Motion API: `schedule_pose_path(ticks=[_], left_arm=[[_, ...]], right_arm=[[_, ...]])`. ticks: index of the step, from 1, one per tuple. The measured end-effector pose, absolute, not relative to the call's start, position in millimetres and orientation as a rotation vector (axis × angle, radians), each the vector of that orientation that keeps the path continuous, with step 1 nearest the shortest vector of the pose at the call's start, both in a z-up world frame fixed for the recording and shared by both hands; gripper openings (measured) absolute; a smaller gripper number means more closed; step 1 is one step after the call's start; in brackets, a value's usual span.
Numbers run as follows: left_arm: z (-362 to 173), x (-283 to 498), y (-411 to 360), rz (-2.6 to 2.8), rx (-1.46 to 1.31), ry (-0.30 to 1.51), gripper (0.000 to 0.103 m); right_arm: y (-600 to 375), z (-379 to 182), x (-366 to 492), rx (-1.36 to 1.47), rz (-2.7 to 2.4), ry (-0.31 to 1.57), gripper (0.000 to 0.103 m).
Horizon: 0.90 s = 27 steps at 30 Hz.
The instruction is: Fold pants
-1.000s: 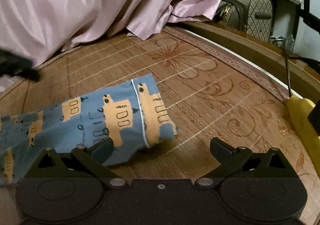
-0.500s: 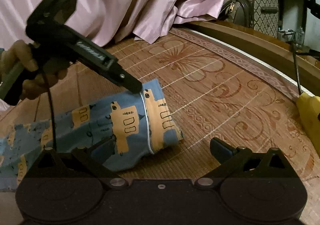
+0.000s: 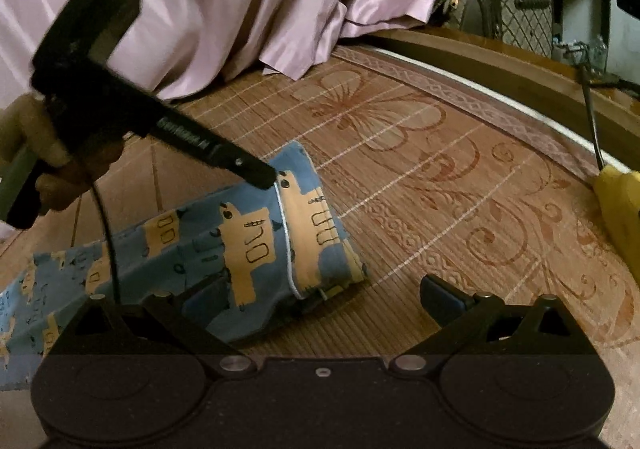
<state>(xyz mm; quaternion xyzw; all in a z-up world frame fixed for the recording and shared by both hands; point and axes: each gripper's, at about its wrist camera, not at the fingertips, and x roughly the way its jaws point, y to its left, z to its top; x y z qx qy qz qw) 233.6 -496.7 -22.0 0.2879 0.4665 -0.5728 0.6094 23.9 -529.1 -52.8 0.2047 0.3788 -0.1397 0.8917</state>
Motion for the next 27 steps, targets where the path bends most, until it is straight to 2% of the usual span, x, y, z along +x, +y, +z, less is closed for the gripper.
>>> schedule_pose_path(ticks=[4, 6, 10, 12, 14, 17, 20, 27], left_arm=[[-26, 226, -500, -1.309, 0.711, 1.031, 0.010], [-27, 224, -499, -1.311, 0.724, 1.009, 0.011], [-30, 223, -497, -1.313, 0.710, 1.000, 0.011], [-30, 222, -495, -1.315, 0.705, 0.989, 0.011], [-31, 222, -493, -1.320, 0.697, 0.979, 0.011], [-32, 223, -490, -1.322, 0.680, 0.974, 0.012], [-32, 223, -489, -1.319, 0.666, 0.971, 0.012], [-31, 221, -488, -1.311, 0.666, 0.967, 0.012]], right_arm=[[-536, -54, 21, 0.481, -0.290, 0.771, 0.100], [-540, -54, 19, 0.495, -0.302, 0.750, 0.094], [-549, -58, 22, 0.526, -0.334, 0.752, 0.074], [-552, -59, 23, 0.537, -0.334, 0.748, 0.070], [-549, -60, 25, 0.525, -0.323, 0.752, 0.054], [-545, -61, 28, 0.507, -0.302, 0.762, 0.039], [-547, -62, 27, 0.538, -0.310, 0.755, 0.033], [-565, -67, 18, 0.711, -0.312, 0.714, 0.031]])
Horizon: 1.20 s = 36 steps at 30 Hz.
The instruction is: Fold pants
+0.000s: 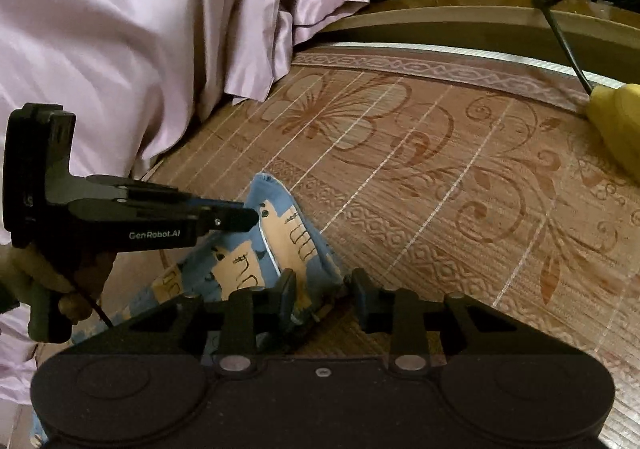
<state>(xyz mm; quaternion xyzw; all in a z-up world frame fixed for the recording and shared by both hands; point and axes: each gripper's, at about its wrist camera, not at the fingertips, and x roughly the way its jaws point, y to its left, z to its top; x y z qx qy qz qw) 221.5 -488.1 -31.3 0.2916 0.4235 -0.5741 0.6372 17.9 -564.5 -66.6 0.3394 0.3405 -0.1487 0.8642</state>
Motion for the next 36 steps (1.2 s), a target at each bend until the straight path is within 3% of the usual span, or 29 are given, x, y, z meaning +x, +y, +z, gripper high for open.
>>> schedule_pose_path(ticks=[2, 9, 13, 14, 21, 29, 36], left_arm=[[-31, 222, -489, -1.306, 0.664, 0.975, 0.013], [-26, 241, -483, -1.262, 0.524, 1.113, 0.016], [-17, 264, -464, -1.225, 0.367, 1.186, 0.052], [-14, 269, -459, -1.222, 0.316, 1.198, 0.054], [-5, 285, -453, -1.236, 0.132, 1.359, 0.053], [-3, 271, -493, -1.145, 0.230, 1.513, 0.054], [-5, 258, -517, -1.067, 0.312, 1.598, 0.060]], right_arm=[[-563, -67, 20, 0.693, -0.321, 0.725, 0.015], [-546, -55, 21, 0.549, -0.306, 0.695, 0.010], [-521, -43, 25, 0.362, -0.267, 0.670, 0.010], [-517, -41, 25, 0.328, -0.260, 0.667, 0.010], [-487, -36, 32, 0.099, -0.201, 0.647, 0.010], [-455, -41, 38, -0.111, -0.106, 0.660, 0.010], [-443, -45, 41, -0.180, -0.067, 0.678, 0.010]])
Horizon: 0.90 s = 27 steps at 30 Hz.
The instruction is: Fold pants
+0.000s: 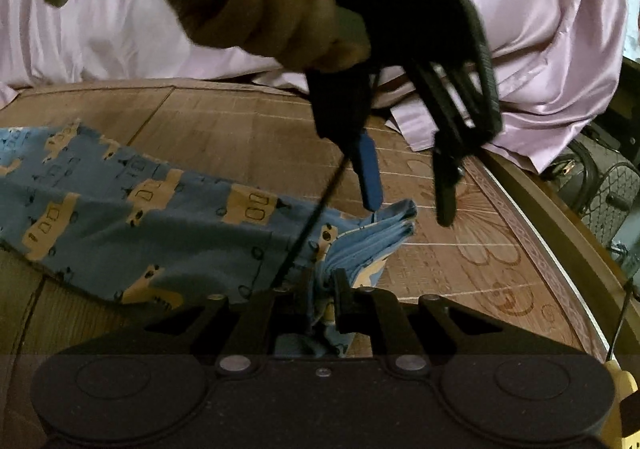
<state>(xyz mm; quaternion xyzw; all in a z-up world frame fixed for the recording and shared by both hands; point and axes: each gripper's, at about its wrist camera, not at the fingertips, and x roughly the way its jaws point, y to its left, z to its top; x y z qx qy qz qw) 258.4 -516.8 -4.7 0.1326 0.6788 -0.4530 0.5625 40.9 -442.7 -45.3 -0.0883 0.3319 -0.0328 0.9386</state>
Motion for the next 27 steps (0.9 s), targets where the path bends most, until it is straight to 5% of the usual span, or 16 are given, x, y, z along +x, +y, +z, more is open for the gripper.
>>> schedule_pose_path(ticks=[3, 12, 27], left_arm=[[-10, 250, -525, -1.017, 0.393, 1.603, 0.055], [-22, 249, -523, -0.954, 0.417, 1.628, 0.011], [32, 260, -384, -0.968, 0.040, 1.470, 0.008]], right_arm=[[-441, -46, 42, -0.187, -0.060, 0.682, 0.010], [-439, -46, 40, -0.194, -0.055, 0.687, 0.010], [-396, -19, 14, -0.257, 0.020, 0.521, 0.010]])
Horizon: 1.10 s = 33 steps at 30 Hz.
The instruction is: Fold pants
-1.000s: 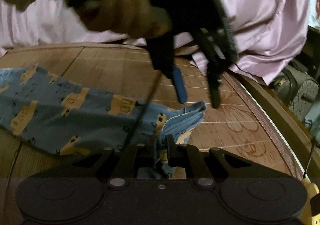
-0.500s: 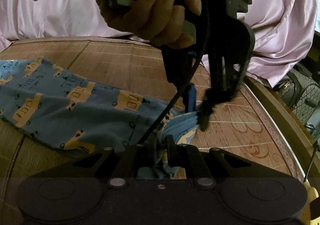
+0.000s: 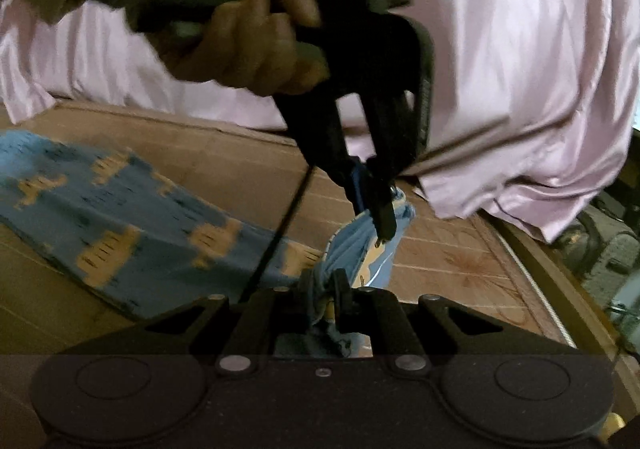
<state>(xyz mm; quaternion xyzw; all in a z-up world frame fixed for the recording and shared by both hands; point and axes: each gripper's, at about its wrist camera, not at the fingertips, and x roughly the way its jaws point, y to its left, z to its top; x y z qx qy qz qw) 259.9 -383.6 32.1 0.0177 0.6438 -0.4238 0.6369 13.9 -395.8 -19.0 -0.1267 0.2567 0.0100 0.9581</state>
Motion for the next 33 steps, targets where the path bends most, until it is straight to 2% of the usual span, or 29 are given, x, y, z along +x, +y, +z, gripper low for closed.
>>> schedule_pose_path(ticks=[6, 10, 18, 20, 21, 22, 23, 30, 31, 33], left_arm=[[31, 260, -302, -0.941, -0.055, 1.416, 0.008], [3, 265, -252, -0.879, -0.139, 1.430, 0.008], [-47, 261, -221, -0.894, -0.183, 1.414, 0.010], [-51, 261, -217, -0.899, -0.199, 1.403, 0.016], [-53, 262, -215, -0.903, -0.222, 1.401, 0.019], [-54, 261, -212, -0.905, -0.241, 1.404, 0.028], [-56, 261, -209, -0.907, -0.260, 1.406, 0.035], [-52, 264, -213, -0.880, -0.275, 1.401, 0.050], [-51, 265, -214, -0.862, -0.267, 1.397, 0.050], [-50, 266, -212, -0.838, -0.256, 1.397, 0.040]], right_arm=[[-348, -17, 12, -0.318, 0.144, 0.517, 0.010], [-323, -27, 17, -0.342, 0.208, 0.547, 0.010], [-291, -53, 27, -0.399, 0.234, 0.637, 0.013], [-285, -57, 25, -0.430, 0.220, 0.631, 0.033], [-283, -58, 23, -0.445, 0.216, 0.628, 0.038], [-282, -60, 21, -0.458, 0.217, 0.621, 0.045], [-281, -60, 19, -0.468, 0.218, 0.615, 0.047], [-284, -65, 25, -0.457, 0.213, 0.608, 0.047], [-284, -65, 26, -0.451, 0.216, 0.607, 0.046], [-286, -66, 29, -0.425, 0.233, 0.620, 0.035]])
